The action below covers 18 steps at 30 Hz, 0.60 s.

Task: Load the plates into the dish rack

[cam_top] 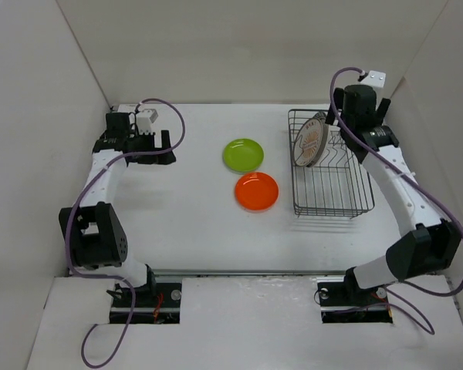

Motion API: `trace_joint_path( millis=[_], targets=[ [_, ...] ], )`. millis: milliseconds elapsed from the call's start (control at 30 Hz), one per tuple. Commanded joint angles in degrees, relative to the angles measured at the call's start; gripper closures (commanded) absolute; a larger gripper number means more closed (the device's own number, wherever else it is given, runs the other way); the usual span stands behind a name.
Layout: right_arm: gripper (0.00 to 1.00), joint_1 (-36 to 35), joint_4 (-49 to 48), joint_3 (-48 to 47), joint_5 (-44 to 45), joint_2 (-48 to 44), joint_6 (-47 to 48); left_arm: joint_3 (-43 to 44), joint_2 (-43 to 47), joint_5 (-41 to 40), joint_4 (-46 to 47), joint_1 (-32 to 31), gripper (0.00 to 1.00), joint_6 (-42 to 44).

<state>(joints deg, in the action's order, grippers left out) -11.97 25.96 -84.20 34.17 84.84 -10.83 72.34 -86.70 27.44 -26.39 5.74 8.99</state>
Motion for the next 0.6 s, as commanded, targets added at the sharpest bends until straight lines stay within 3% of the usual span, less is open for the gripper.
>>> trace_joint_path(
  millis=[0, 33, 100, 133, 167, 300, 567],
  targets=[
    [0.0, 0.54, 0.59, -3.34, 1.0, -4.93, -0.33, 2.1, -3.73, 5.14, 2.48, -2.39, 0.0, 2.6],
    [0.0, 0.54, 0.59, -3.34, 0.98, -5.73, -0.33, 2.63, -4.96, 6.65, 3.1, -2.4, 0.0, 2.61],
    [0.0, 0.54, -1.24, -0.28, -7.33, -7.66, -0.33, 5.08, -7.86, 10.16, 3.1, -3.1, 0.0, 3.13],
    [0.0, 0.54, -3.08, 1.39, -12.24, -10.11, 1.93, 6.14, -11.36, 14.27, 3.1, -3.88, 0.0, 3.83],
    [0.0, 0.54, -5.1, 3.15, -23.86, -11.44, 3.08, 7.11, -13.3, 16.05, 2.49, -4.59, 0.0, 3.84],
    [0.0, 0.54, -11.53, 10.01, -42.13, -16.63, 4.5, 11.77, -22.36, 21.51, 3.36, -5.12, 0.0, 1.65],
    [0.0, -4.46, -11.54, 16.6, -46.39, -24.62, 2.31, 21.08, -35.29, 25.82, 7.4, -8.1, 0.0, -6.61]
  ],
)
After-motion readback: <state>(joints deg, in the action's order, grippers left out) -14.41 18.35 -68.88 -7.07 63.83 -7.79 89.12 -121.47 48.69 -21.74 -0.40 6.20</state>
